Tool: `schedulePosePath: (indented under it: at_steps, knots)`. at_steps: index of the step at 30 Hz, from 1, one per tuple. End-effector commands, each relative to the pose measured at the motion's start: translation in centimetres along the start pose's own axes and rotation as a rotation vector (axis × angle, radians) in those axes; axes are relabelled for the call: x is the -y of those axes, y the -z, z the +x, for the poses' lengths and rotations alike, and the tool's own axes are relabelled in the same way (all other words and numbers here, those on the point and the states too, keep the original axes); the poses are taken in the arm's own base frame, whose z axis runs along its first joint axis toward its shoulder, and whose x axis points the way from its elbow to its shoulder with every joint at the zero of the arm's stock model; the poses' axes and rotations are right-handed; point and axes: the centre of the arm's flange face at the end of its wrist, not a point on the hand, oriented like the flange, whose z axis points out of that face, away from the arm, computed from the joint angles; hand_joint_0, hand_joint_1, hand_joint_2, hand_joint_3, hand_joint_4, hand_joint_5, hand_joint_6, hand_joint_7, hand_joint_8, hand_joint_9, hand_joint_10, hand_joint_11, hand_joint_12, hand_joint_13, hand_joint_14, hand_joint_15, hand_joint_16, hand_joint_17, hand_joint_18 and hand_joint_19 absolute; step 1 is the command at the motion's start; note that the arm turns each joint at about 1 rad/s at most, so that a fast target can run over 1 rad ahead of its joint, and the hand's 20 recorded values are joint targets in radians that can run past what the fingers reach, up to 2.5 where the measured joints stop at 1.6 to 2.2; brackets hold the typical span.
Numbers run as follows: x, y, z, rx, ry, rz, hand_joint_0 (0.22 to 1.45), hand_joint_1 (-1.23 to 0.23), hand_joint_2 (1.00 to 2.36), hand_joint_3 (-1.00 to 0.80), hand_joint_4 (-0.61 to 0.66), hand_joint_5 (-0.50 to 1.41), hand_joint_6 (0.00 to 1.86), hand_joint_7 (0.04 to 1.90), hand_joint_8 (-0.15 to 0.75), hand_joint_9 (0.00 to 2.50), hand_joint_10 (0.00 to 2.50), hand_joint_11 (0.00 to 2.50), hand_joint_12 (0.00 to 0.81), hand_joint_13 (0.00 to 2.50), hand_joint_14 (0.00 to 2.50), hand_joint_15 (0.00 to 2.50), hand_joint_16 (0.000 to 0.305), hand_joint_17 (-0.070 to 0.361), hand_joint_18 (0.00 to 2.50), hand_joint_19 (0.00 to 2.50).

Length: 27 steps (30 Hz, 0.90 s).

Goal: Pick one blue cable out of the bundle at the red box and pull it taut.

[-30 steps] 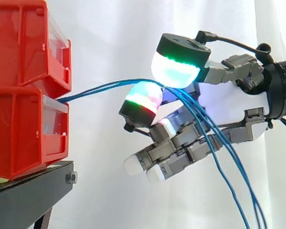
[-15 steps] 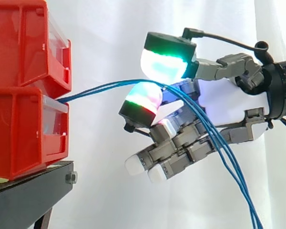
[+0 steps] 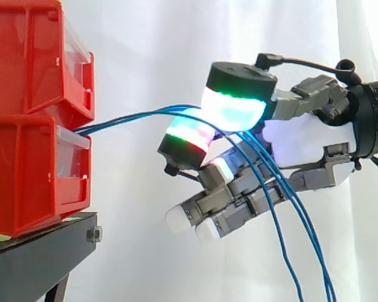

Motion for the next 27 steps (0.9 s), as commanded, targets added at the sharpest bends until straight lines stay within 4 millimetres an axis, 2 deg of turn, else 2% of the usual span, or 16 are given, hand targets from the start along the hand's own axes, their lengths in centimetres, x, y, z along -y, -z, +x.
schedulePosePath:
  at_steps: [1, 5, 8, 13, 16, 19, 27]
  knots:
    - [-0.07, -0.01, 0.01, 0.0, 0.0, -0.002, 0.57, -0.98, 1.0, -0.5, 0.01, -0.19, 0.93, 0.95, 0.258, 0.9, 0.01, 1.04, 0.365, 0.52, 0.01, 0.27, 0.048, 0.107, 0.54, 0.13]
    - [0.12, -0.03, 0.03, 0.0, 0.0, 0.001, 0.46, -0.95, 1.0, -0.5, 0.03, -0.19, 0.94, 0.91, 0.291, 0.92, 0.01, 1.02, 0.395, 0.53, 0.01, 0.28, 0.053, 0.12, 0.56, 0.14]
    - [0.01, 0.01, 0.01, 0.0, 0.0, -0.001, 0.4, -0.84, 1.0, -0.5, 0.06, -0.19, 0.94, 0.87, 0.323, 0.94, 0.01, 1.03, 0.426, 0.55, 0.01, 0.28, 0.059, 0.133, 0.58, 0.16]
    - [0.01, 0.01, 0.01, 0.0, 0.0, -0.001, 0.51, -0.54, 1.0, -0.5, 0.03, -0.19, 0.92, 0.94, 0.299, 0.94, 0.01, 1.02, 0.393, 0.52, 0.01, 0.3, 0.053, 0.119, 0.51, 0.22]
    - [0.12, -0.03, 0.03, 0.0, 0.0, 0.001, 0.56, -0.47, 1.0, -0.5, 0.03, -0.19, 0.91, 0.99, 0.293, 0.93, 0.01, 1.02, 0.382, 0.5, 0.01, 0.31, 0.05, 0.113, 0.47, 0.26]
    - [0.09, -0.06, 0.04, -0.002, 0.0, -0.002, 0.58, -0.49, 1.01, -0.38, 0.03, -0.19, 0.91, 0.98, 0.304, 0.92, 0.02, 1.01, 0.38, 0.49, 0.01, 0.32, 0.05, 0.112, 0.44, 0.27]
    - [-0.01, -0.02, -0.09, 0.0, -0.001, -0.004, 0.58, -0.58, 1.02, -0.2, 0.05, -0.2, 0.91, 1.02, 0.315, 0.9, 0.02, 1.02, 0.384, 0.48, 0.01, 0.32, 0.05, 0.113, 0.44, 0.27]
